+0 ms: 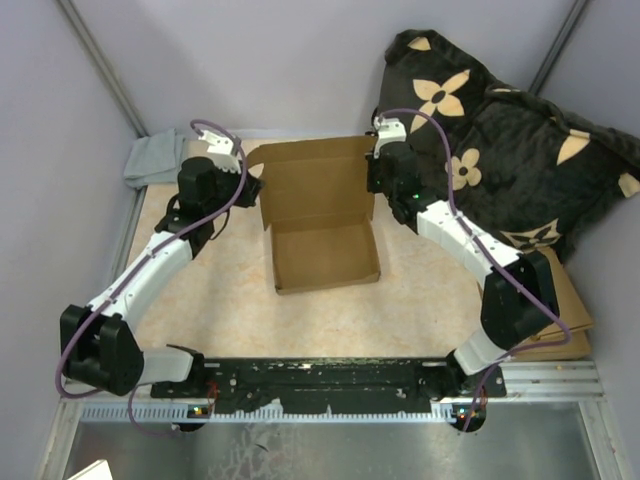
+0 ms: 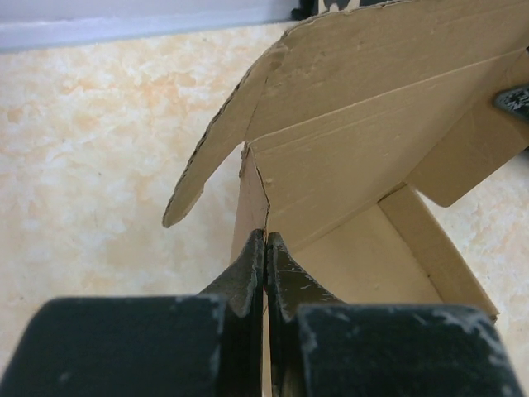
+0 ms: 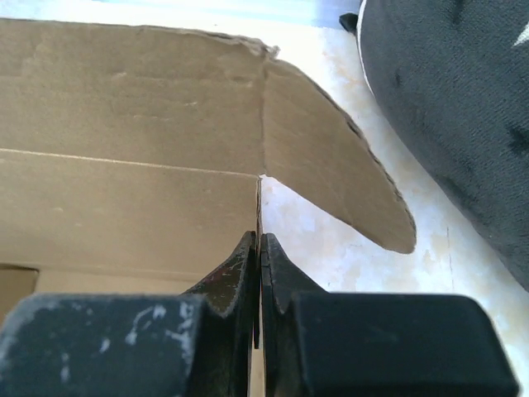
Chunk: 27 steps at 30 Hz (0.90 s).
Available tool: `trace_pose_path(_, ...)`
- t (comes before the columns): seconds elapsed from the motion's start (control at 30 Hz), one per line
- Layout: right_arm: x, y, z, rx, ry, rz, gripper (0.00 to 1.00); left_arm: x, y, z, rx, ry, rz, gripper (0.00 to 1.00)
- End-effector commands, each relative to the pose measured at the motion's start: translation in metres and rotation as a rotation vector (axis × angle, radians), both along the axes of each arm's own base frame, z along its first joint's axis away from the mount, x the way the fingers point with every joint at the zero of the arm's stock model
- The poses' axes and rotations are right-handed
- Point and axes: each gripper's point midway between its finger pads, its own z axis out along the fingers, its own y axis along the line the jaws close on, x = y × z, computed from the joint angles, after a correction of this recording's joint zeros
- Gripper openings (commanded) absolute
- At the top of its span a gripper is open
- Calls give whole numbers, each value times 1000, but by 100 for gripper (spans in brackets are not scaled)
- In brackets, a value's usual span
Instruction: Fold the paper box
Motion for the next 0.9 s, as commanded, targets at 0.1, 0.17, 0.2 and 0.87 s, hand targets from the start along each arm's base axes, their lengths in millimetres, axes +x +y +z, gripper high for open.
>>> trace_pose_path(0.1,-8,25,63,191,-201,40,2,-18,-12,-5,-57,17,-50,0)
trace_pose_path(0.17,-12,29,63,201,-206,53,2,-22,-12,-5,-70,20,-56,0)
trace_pose_path(0.2,-14,31,62,202,-203,60,2,-24,-13,-4,-75,19,-61,0)
trace_pose_path(0.87,-88,14,20,197,-98,78,2,-72,-10,-28,-87,121,-82,6)
